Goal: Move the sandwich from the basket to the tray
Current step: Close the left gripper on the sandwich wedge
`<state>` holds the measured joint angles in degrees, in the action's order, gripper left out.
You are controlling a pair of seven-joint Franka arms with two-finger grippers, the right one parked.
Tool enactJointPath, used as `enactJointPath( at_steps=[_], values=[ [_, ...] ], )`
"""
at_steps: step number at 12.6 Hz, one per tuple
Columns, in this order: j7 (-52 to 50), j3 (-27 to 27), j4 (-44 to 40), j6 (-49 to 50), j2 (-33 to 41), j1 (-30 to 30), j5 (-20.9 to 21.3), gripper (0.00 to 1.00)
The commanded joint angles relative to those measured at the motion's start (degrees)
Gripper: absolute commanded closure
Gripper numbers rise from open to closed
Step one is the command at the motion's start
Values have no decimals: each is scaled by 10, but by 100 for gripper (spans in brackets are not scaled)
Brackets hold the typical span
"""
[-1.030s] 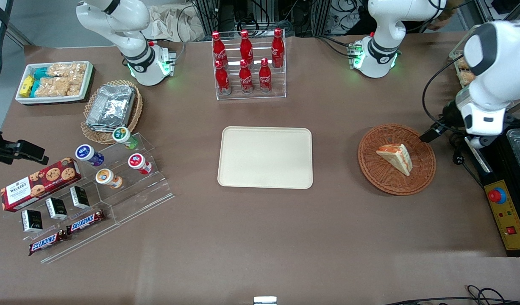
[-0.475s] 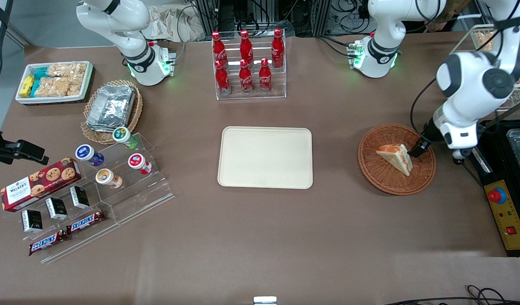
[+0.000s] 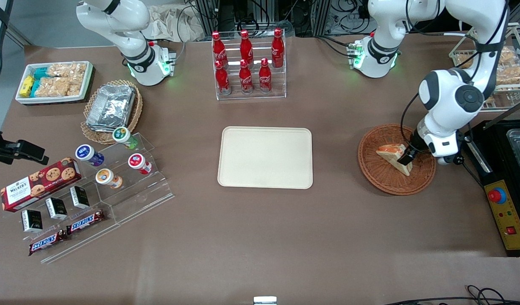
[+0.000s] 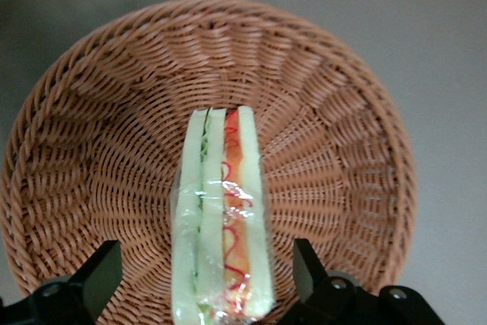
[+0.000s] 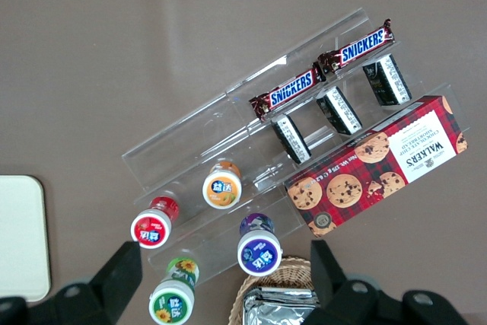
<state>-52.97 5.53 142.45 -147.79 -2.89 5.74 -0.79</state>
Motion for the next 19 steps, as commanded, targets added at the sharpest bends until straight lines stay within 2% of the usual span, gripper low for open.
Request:
enactJointPath(
  at_steps=[1, 5, 6, 7, 8, 9, 13, 17, 19],
  values=[
    [-12, -1, 35, -36, 7, 1, -2, 0],
    [-12, -1, 58, -60, 5, 1, -2, 0],
    [-12, -1, 57, -63, -1, 0, -2, 10],
    [-13, -1, 57, -63, -1, 0, -3, 49],
    [-13, -1, 56, -62, -1, 0, -3, 95],
    [-14, -1, 56, -62, -1, 0, -3, 100],
    [-24, -1, 42, -51, 17, 1, -3, 100],
    [2, -16, -16, 99, 86, 1, 10, 100],
    [84, -23, -63, 188, 124, 0, 9, 100]
  ],
)
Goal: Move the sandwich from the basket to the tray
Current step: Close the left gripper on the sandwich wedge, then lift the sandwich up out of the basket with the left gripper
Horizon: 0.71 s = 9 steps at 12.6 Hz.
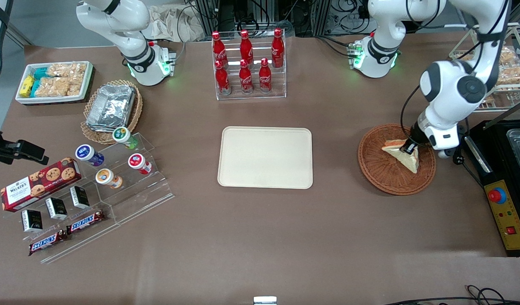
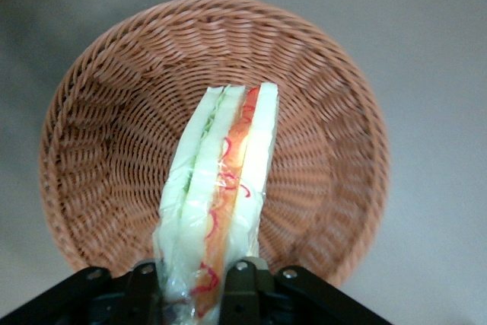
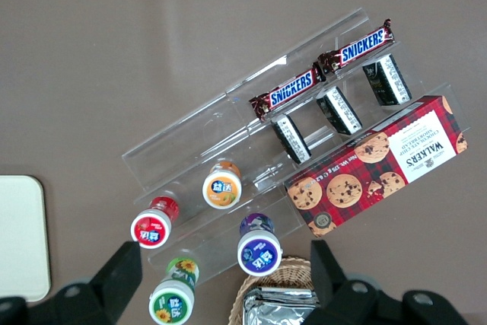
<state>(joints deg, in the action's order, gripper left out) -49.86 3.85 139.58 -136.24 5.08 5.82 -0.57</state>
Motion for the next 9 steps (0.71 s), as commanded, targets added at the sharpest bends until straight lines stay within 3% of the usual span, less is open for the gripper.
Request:
enactJointPath(
  at_steps=[1, 3, 5, 9],
  values=[
    [79, -6, -74, 127, 51, -1, 7, 100],
    [117, -13, -205, 282, 40, 1, 5, 100],
    [132, -41, -301, 375, 29, 0, 5, 100],
    [130, -137, -344, 396, 30, 0, 13, 100]
  ],
)
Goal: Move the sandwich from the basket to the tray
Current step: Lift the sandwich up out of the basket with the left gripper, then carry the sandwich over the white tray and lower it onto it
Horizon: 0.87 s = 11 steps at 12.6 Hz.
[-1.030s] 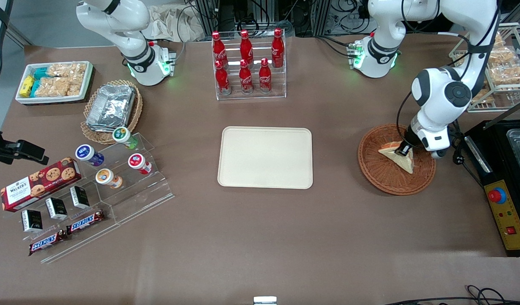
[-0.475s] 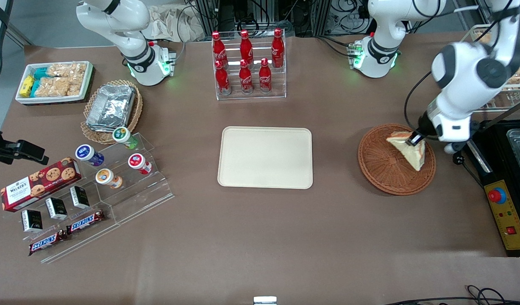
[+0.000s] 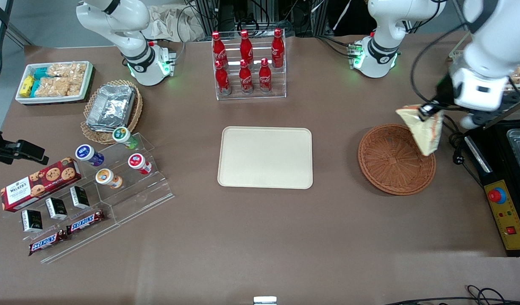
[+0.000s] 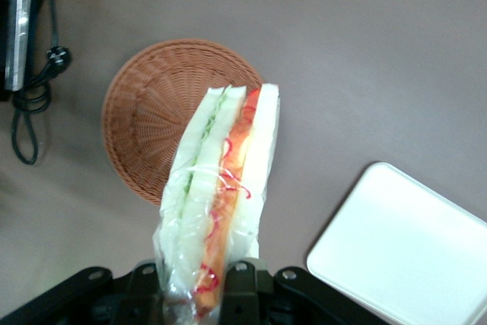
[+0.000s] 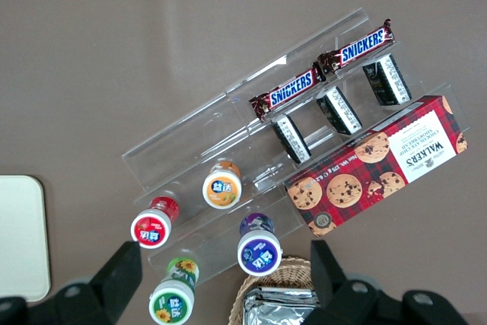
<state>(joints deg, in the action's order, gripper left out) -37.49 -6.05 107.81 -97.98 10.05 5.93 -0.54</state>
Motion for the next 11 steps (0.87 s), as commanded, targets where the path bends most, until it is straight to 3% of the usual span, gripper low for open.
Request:
enactJointPath(
  at_steps=[1, 3, 6, 11],
  values=[
    [8, -69, -29, 13, -23, -1, 27, 100],
    [-2, -127, -41, 13, -53, -2, 43, 100],
    [-9, -168, -35, -26, -92, 0, 26, 100],
    [-99, -241, 96, -289, -152, 3, 23, 100]
  ],
)
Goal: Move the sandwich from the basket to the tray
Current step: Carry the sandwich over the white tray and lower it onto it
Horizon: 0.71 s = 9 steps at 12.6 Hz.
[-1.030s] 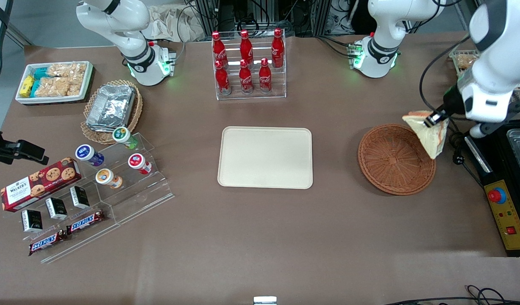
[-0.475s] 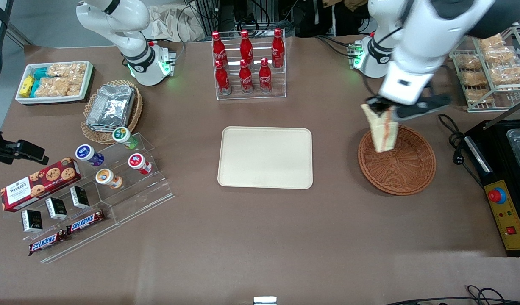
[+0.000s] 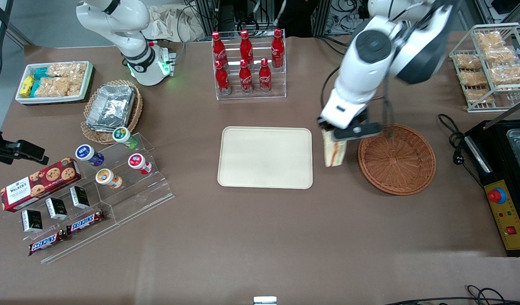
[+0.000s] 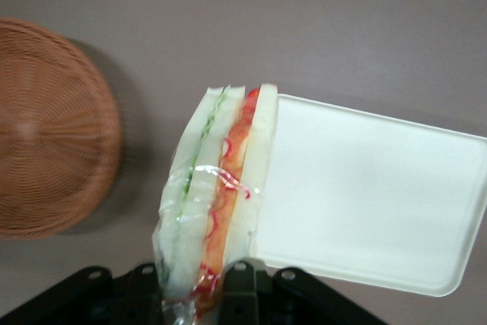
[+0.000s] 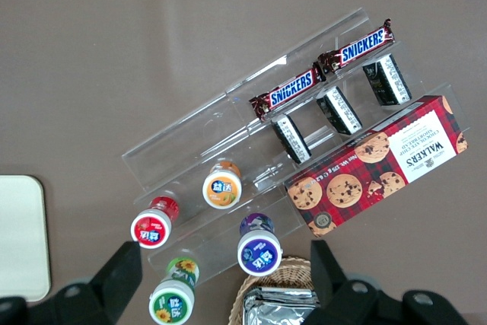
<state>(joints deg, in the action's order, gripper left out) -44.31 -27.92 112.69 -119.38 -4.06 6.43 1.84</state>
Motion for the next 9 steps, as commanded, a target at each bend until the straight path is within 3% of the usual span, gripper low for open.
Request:
enactJointPath(
  at_steps=[1, 3, 7, 9],
  values=[
    [-36, -29, 67, -117, -27, 2, 5, 100],
    [-39, -29, 88, -174, -63, 19, 21, 100],
    [-125, -29, 88, -214, -144, 35, 151, 100],
    [-147, -29, 82, -219, -179, 43, 197, 100]
  ],
)
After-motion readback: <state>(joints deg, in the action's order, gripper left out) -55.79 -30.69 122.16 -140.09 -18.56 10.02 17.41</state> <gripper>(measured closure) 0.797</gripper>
